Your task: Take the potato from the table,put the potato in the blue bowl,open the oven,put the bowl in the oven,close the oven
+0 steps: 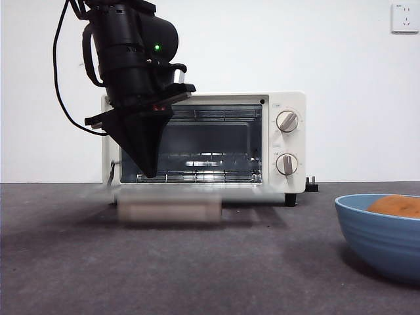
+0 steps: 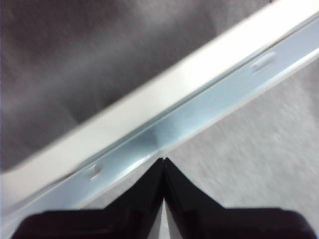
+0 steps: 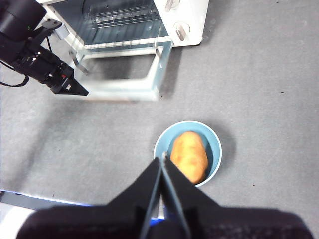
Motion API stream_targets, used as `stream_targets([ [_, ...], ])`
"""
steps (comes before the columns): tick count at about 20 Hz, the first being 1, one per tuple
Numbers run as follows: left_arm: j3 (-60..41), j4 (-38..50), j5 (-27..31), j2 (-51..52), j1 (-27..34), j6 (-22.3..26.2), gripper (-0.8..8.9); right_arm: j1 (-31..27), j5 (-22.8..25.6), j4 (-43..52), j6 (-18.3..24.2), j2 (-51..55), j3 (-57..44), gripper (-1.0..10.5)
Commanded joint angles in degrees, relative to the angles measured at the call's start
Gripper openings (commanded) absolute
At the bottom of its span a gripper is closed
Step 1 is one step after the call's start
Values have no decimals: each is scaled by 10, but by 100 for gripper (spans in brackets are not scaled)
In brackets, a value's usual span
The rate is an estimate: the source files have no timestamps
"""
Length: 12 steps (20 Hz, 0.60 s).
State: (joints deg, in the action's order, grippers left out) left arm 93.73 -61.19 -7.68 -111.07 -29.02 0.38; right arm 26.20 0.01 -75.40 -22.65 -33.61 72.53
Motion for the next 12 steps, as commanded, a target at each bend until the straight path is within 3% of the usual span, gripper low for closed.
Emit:
stream_targets([
  [1, -3, -11, 2, -10, -5, -1, -6, 1, 2, 3, 1, 2, 0, -8],
  [7, -3, -19, -2, 30, -10, 3, -6, 1, 5, -32, 3, -6, -1, -8],
  [10, -3, -22, -2, 110, -10, 3, -6, 1, -2, -32, 39, -30, -1, -8],
  [12, -3, -22, -2, 178, -10, 3, -6, 1, 1, -32, 31, -57, -2, -8],
])
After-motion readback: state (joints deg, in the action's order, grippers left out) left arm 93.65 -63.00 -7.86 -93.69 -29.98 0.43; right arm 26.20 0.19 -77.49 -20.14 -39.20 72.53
